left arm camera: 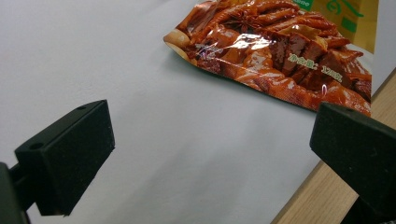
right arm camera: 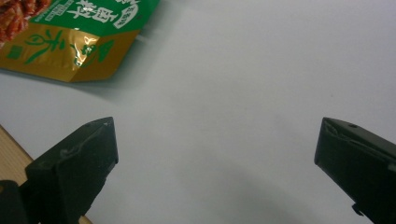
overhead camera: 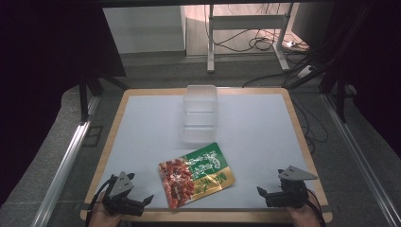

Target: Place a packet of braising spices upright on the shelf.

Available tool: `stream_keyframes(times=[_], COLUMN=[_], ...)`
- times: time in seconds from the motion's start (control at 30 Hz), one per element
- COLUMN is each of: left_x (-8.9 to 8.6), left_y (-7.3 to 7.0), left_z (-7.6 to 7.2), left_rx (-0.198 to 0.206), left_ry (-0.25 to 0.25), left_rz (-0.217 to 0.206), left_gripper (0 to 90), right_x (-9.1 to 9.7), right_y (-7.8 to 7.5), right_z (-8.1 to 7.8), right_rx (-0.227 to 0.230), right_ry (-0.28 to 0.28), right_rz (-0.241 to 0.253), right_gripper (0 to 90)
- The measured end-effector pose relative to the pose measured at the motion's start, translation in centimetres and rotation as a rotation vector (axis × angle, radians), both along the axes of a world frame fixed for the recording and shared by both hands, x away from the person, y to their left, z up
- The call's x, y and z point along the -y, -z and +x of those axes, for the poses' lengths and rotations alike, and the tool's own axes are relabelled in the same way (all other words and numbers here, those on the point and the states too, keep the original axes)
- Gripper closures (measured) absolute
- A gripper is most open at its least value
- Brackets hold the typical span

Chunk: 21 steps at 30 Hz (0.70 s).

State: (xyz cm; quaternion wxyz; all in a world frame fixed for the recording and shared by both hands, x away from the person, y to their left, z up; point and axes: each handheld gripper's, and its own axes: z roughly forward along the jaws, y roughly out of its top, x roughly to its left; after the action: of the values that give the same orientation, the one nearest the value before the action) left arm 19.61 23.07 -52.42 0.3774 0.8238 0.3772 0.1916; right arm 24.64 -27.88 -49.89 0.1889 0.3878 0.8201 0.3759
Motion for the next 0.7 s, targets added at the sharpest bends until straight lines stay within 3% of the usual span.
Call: stream_keyframes(times=[0.33, 0.7], left_x=[0.04, 0.03], left_y=[0.01, 0.01], left_z=[0.0, 0.01], left_rx=[0.0, -0.002], left_ry=[0.004, 0.006], left_rz=[0.004, 0.001], left_gripper=[0.0, 0.0], right_x=[-0.25, -0.62], right_y=[0.01, -0.26], right_z=[0.04, 0.35], right_rx=[0.01, 0.03], right_ry=[0.003, -0.003], right_rz=[-0.015, 0.004], right_gripper=[0.0, 0.0])
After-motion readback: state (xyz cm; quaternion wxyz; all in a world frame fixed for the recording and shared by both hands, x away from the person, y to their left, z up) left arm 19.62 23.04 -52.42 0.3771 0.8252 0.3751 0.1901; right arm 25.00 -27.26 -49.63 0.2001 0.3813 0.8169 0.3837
